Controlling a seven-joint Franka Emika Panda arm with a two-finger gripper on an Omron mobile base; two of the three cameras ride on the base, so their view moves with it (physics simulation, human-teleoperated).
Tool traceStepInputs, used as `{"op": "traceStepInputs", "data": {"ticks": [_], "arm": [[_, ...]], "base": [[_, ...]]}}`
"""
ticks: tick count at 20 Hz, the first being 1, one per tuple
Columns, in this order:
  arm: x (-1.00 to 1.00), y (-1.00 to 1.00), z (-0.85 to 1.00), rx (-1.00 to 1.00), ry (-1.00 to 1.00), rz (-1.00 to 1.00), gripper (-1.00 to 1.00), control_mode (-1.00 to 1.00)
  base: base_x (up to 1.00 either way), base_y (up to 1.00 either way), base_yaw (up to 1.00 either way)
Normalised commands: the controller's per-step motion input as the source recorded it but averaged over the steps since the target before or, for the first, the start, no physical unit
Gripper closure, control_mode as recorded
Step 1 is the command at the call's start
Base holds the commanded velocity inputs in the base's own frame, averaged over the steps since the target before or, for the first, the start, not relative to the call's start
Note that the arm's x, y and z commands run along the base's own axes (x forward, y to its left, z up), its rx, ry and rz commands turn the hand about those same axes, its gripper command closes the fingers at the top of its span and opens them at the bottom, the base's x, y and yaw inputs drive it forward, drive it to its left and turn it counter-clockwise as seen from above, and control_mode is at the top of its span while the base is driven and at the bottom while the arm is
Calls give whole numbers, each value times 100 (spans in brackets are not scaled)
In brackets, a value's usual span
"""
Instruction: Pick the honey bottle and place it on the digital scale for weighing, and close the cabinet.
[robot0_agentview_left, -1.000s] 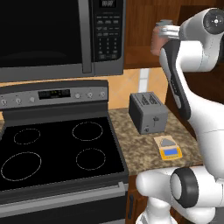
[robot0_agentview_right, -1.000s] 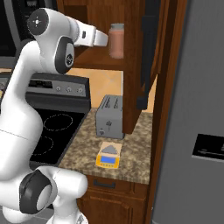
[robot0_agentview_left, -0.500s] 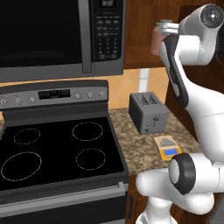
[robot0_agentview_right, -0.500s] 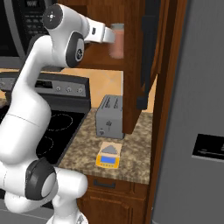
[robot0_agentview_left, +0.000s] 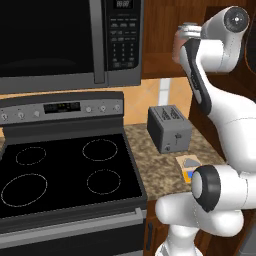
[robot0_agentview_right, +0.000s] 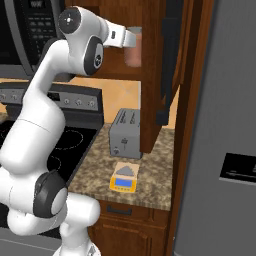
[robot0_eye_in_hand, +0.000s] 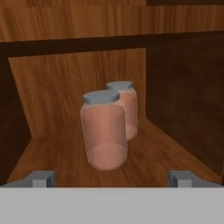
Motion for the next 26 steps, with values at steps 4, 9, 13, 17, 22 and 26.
{"op": "traceStepInputs", "data": {"ticks": [4,9,13,17,22,26], "arm": [[21,-8,3,0,2,0,-100,-100],[27,-6,8,0,2,-2,-100,-100],[40,0,0,0,0,-1,-100,-100],[38,0,0,0,-6,0,-100,-100],[41,0,10,0,-13,0,-100,-100],[37,0,4,0,-3,0,-100,-100]], "base": [[0,0,0],[0,0,0],[0,0,0],[0,0,0],[0,0,0],[0,0,0]]}}
